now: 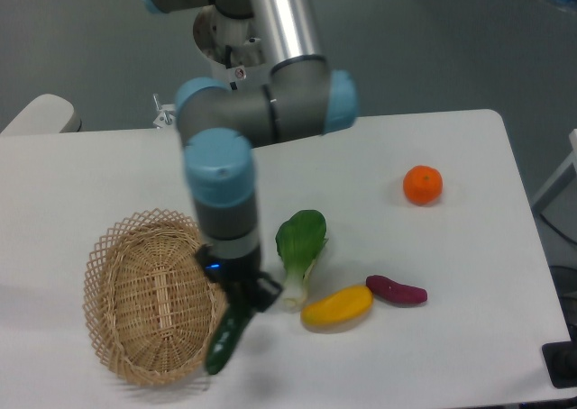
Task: Pick up the cucumber from the basket
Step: 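Lift the cucumber out of the basket over its rim, then carry the cucumber across the table toward the purple sweet potato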
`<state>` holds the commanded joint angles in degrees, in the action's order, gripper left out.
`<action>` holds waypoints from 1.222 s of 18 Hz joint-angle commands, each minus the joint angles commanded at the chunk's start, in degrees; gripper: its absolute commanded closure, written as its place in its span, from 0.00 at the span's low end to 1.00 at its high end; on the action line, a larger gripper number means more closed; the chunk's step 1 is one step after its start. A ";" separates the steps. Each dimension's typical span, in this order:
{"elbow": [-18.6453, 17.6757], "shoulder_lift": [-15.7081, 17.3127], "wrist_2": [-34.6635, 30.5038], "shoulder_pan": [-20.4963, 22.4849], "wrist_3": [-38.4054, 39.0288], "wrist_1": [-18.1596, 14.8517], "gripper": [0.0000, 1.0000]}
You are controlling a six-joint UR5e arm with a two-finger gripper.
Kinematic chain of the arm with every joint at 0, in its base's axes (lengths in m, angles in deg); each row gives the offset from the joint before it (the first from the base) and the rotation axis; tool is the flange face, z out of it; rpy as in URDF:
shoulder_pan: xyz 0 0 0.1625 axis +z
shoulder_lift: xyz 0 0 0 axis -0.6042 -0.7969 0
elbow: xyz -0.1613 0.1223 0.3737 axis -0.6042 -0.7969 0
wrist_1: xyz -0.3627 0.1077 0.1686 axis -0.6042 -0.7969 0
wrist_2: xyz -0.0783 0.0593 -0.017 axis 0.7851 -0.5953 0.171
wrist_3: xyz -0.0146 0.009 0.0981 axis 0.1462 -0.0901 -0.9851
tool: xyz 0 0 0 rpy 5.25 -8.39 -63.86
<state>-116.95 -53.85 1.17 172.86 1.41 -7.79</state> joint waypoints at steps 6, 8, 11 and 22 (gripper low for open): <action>0.62 -0.09 0.09 8.62 -15.83 -0.44 0.90; 0.62 -0.44 0.09 10.29 -19.17 -0.36 0.90; 0.97 -1.05 0.09 12.14 -22.52 -0.18 0.90; 3.43 -3.25 0.79 13.46 -25.78 -0.27 0.90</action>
<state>-113.52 -57.10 1.96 186.32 -24.37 -8.06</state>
